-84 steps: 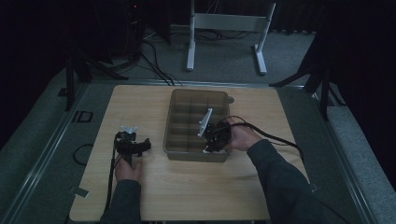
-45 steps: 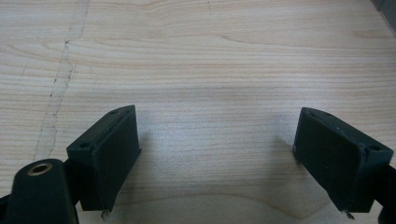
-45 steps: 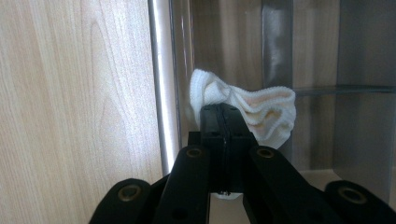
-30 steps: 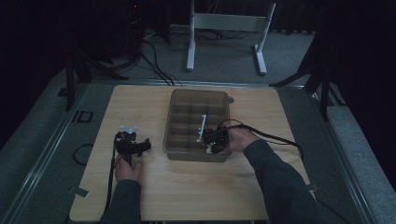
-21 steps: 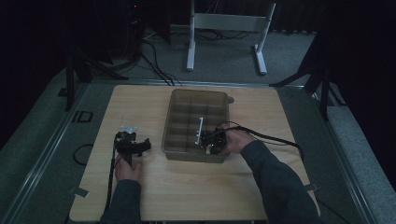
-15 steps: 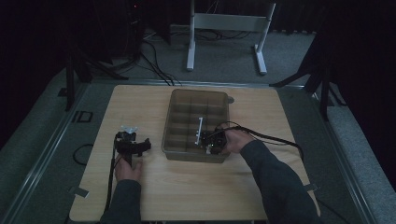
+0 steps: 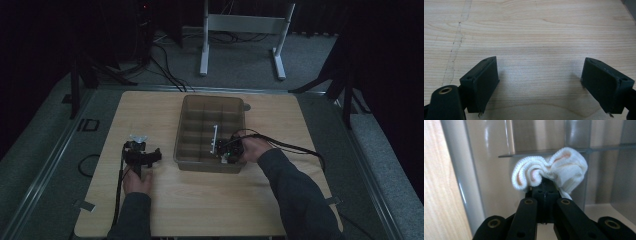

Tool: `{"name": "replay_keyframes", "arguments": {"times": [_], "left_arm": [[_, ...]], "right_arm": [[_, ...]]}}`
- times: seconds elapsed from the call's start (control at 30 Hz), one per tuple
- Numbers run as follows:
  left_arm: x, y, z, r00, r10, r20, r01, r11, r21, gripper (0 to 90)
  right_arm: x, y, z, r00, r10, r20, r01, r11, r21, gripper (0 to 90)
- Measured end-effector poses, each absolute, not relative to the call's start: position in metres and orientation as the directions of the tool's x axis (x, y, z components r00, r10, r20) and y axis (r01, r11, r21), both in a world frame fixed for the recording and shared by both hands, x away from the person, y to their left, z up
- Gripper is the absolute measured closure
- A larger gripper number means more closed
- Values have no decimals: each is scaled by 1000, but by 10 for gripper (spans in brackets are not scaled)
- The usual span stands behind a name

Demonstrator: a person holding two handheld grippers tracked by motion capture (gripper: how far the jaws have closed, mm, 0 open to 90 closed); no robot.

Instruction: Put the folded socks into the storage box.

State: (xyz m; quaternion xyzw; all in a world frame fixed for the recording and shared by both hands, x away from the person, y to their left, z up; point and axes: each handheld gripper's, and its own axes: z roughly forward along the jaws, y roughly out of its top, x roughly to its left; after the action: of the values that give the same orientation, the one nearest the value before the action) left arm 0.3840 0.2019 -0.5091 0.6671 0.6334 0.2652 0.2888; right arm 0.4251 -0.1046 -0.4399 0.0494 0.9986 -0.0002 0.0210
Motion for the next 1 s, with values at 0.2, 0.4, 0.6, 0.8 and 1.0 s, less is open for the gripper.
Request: {"name": "replay_keyframes", "arguments": {"times": [0.2, 0.4, 0.6, 0.8, 1.0], "left_arm": [[384, 202, -509, 57, 998, -12, 692, -31, 721, 145], [384, 202, -509, 57, 998, -12, 692, -31, 721, 145], [384, 202, -509, 57, 998, -12, 692, -31, 721, 145], [384, 202, -509, 57, 998, -12, 692, -31, 721, 145], [384, 202, -509, 57, 998, -11, 692, -32, 721, 145]], "right_arm": [[424, -108, -434, -993, 83, -80, 81, 996, 26, 883], [422, -111, -426, -992, 86, -91, 82, 995, 51, 844], [421, -117, -414, -989, 102, -104, 92, 991, 97, 844], [420, -124, -402, -984, 124, -129, 104, 983, 149, 843], [424, -139, -398, -978, 183, -100, 155, 959, 236, 844]]}}
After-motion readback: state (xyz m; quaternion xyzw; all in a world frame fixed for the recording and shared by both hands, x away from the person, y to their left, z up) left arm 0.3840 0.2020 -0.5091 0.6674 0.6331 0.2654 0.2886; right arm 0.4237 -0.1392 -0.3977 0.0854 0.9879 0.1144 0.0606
